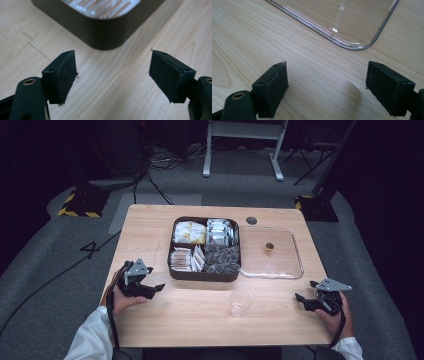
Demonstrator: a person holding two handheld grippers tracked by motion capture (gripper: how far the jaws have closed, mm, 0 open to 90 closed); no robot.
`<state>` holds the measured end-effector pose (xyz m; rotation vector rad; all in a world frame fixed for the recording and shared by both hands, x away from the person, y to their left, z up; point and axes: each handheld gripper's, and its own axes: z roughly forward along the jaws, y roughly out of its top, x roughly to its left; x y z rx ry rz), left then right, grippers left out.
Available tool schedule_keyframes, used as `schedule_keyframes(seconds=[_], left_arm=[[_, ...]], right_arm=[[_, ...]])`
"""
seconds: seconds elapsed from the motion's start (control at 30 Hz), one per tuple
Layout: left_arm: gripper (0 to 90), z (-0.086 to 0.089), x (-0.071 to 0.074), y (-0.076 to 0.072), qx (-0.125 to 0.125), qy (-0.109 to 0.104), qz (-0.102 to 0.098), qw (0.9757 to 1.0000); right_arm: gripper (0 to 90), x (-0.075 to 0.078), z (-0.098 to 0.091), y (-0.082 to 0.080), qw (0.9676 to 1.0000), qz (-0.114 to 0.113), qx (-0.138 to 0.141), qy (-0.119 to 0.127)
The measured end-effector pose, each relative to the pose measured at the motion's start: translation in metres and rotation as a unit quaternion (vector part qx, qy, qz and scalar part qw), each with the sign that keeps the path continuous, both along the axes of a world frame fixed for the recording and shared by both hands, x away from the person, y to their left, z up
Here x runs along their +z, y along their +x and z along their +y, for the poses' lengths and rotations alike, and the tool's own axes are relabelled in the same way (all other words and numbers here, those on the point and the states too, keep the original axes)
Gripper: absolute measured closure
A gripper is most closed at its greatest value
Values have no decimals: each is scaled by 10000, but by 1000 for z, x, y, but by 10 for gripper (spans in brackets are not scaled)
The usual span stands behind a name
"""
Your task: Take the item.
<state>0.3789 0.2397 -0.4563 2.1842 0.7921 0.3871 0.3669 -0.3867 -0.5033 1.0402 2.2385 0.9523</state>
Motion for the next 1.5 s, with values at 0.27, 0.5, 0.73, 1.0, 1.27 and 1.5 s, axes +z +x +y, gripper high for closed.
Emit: schedule_keyframes(seconds=[0.27,0.5,0.73,1.0,1.27,1.5], left_arm=[[236,-8,14,9,-55,21,-218,9997],[234,-10,25,14,-87,-118,-303,9994],[232,-14,37,31,-84,-115,-343,9993],[232,-25,55,55,-128,-96,-434,9989],[233,-43,65,86,-184,135,-482,9986],[231,-54,61,101,-183,181,-406,9988]], right_arm=[[181,0,0,0,10000,-26,1,-18],[182,0,0,0,10000,-22,0,-15],[181,0,0,0,10000,-23,2,-17],[181,0,0,0,10000,-22,2,-16],[181,0,0,0,10000,12,3,12],[181,0,0,1,10000,20,6,17]])
